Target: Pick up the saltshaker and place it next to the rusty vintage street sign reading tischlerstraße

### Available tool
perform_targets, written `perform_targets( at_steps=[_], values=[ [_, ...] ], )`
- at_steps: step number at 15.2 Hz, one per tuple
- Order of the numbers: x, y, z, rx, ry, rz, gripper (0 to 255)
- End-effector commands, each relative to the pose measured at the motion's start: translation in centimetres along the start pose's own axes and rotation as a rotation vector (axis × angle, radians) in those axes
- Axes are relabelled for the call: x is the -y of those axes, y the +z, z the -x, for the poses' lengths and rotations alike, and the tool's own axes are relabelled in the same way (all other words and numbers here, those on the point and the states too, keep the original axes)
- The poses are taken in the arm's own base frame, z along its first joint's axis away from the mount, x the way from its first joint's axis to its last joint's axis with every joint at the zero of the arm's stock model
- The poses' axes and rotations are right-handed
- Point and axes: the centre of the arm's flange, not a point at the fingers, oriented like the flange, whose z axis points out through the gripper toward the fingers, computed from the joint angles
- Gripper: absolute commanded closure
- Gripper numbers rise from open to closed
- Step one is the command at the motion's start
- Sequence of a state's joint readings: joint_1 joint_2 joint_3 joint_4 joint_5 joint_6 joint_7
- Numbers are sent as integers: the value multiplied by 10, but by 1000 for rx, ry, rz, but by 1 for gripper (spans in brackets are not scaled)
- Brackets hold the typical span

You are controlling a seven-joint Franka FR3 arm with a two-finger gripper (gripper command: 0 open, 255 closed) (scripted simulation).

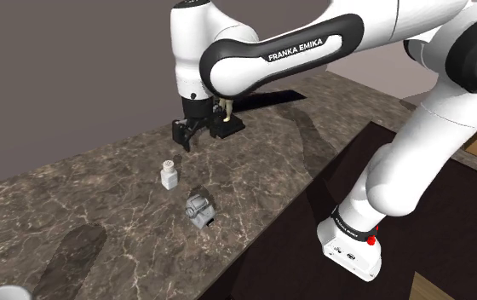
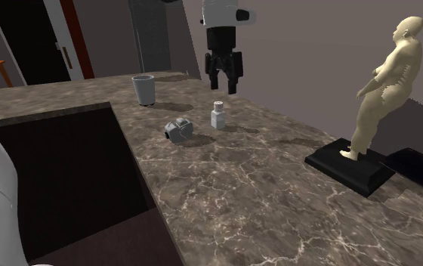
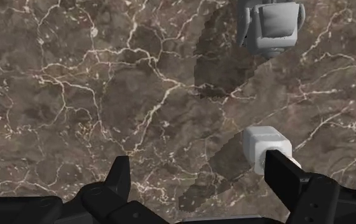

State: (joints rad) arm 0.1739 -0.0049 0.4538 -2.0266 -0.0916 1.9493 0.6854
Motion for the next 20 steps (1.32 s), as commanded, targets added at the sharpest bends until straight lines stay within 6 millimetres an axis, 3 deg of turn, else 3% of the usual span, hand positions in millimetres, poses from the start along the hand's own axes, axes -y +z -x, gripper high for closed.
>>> perform_targets(
  at_steps=[1, 7, 14, 20],
  values=[
    [23, 9, -9, -1, -7, 1, 0],
    [92, 29, -32, -4, -28, 4, 0],
    [92, 66, -33, -4, -28, 4, 0],
    [92, 69, -33, -4, -28, 4, 0]
  ],
)
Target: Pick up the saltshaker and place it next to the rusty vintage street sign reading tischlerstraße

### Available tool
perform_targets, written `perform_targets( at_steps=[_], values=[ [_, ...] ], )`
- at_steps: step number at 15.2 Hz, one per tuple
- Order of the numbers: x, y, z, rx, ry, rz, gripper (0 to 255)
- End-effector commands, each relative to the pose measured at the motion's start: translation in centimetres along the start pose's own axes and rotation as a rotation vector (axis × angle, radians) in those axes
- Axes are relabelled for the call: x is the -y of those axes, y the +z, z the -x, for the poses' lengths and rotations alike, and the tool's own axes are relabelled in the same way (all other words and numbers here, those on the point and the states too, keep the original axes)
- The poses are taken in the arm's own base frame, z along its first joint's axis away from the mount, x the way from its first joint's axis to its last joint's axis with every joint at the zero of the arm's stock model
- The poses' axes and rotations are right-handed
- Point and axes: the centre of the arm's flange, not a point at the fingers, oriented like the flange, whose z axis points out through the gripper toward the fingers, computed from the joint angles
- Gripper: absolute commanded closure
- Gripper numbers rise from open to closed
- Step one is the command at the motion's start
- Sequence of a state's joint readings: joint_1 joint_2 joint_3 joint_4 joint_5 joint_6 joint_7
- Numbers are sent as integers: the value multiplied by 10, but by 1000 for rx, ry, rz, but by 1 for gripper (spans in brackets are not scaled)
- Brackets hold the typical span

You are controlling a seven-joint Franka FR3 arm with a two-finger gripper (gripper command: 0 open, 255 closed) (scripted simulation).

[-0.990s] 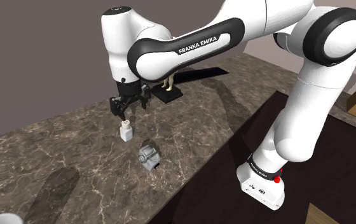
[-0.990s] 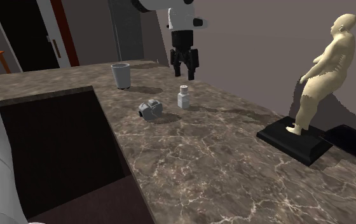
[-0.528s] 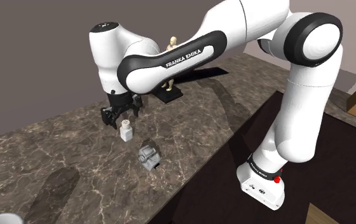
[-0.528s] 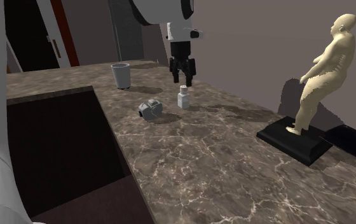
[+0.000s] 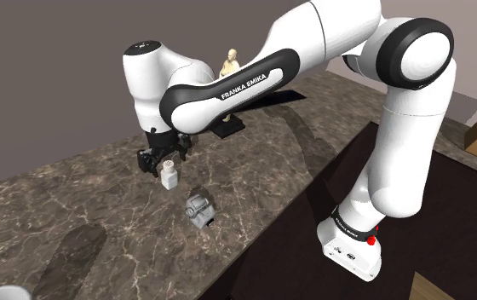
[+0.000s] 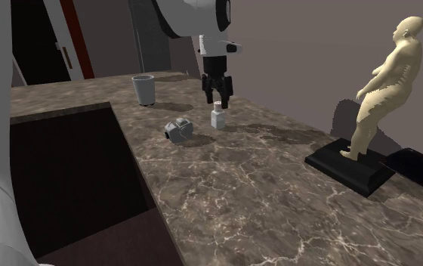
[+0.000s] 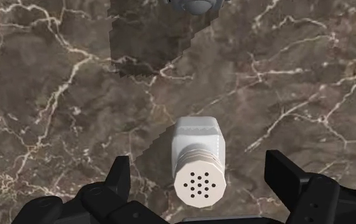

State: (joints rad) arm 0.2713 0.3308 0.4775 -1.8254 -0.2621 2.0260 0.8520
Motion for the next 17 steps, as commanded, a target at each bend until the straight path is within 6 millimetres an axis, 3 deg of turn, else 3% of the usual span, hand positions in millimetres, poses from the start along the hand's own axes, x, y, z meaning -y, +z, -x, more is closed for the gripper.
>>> perform_targets(
  at_steps=[1, 2, 3, 12, 17],
  values=[
    [0, 0, 0, 0, 0, 0, 0],
    [0, 0, 0, 0, 0, 0, 0],
    [0, 0, 0, 0, 0, 0, 255],
    [0, 0, 0, 0, 0, 0, 255],
    [-3, -26, 0, 0, 0, 0, 255]
  ],
)
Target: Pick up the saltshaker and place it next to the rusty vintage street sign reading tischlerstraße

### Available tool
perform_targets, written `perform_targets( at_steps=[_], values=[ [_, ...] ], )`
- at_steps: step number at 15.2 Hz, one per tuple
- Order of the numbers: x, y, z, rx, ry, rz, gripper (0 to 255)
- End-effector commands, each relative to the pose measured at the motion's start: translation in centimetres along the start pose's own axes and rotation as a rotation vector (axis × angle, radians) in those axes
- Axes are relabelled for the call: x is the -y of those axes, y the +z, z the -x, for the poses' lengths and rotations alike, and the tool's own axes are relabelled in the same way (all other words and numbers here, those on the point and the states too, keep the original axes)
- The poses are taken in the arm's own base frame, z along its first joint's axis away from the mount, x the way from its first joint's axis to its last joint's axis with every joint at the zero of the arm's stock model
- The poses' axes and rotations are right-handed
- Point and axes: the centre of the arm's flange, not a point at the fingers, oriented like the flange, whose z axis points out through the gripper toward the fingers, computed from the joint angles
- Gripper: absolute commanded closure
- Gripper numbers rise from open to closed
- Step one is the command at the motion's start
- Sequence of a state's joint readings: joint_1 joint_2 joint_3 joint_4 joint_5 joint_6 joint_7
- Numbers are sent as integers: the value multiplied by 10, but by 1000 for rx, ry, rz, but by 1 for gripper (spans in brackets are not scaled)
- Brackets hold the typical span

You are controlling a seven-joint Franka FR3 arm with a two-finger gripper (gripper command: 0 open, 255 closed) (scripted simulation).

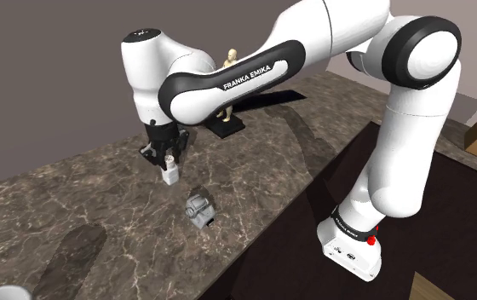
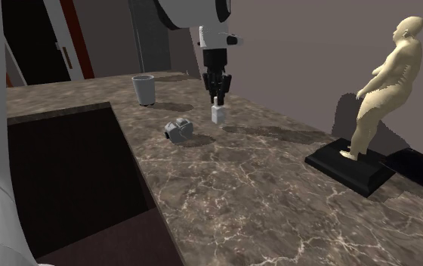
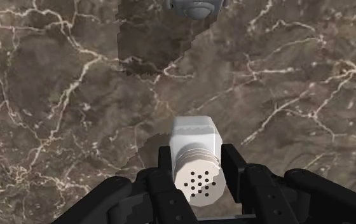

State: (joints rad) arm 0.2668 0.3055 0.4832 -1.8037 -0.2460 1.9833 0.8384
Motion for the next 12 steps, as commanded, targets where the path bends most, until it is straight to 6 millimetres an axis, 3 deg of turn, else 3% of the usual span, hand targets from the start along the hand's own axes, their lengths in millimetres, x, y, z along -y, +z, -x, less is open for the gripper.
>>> perform_targets(
  at_steps=[1, 12],
  values=[
    [0, -11, 0, 0, 0, 0, 255],
    [-7, -68, 0, 0, 0, 0, 255]
  ],
)
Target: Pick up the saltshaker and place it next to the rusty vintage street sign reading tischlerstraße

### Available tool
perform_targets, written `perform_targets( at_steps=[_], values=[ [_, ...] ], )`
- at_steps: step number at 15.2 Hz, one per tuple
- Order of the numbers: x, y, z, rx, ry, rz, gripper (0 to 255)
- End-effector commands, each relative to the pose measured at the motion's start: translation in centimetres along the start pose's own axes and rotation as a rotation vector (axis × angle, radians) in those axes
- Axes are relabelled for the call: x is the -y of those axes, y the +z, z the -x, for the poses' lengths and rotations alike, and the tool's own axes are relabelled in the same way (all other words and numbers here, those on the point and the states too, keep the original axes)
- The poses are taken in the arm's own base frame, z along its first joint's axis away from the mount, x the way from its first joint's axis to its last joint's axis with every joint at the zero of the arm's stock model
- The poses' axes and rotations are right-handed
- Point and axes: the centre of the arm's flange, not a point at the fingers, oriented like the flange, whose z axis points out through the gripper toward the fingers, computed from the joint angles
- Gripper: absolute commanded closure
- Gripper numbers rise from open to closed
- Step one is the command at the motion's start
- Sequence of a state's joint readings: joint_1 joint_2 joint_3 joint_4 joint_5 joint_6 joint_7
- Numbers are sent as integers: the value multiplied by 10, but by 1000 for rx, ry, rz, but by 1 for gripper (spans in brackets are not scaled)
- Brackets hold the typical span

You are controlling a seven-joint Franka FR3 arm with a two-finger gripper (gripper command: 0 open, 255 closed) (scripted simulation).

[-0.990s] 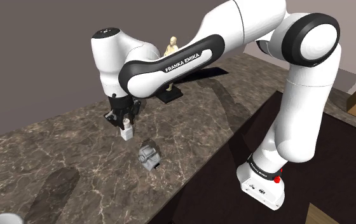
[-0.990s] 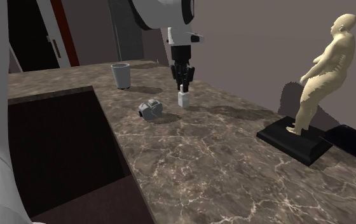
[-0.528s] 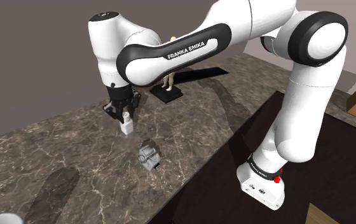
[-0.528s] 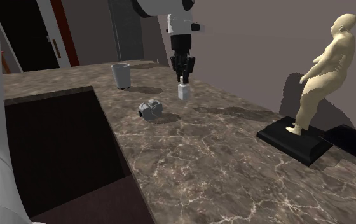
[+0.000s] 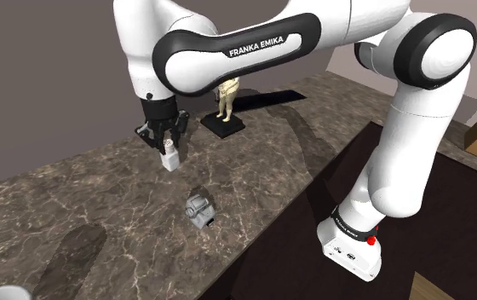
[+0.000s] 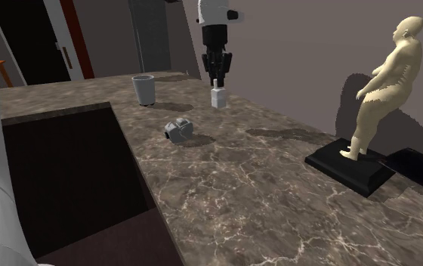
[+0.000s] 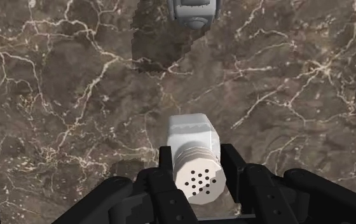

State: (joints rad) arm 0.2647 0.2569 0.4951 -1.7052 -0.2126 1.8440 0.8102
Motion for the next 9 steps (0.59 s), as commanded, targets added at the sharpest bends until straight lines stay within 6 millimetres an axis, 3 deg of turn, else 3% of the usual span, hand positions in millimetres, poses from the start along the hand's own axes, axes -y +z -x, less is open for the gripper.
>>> perform_targets(
  at_steps=[1, 9],
  values=[
    [-2, -11, -1, 0, 0, 0, 255],
    [-7, -53, -1, 0, 0, 0, 255]
  ],
)
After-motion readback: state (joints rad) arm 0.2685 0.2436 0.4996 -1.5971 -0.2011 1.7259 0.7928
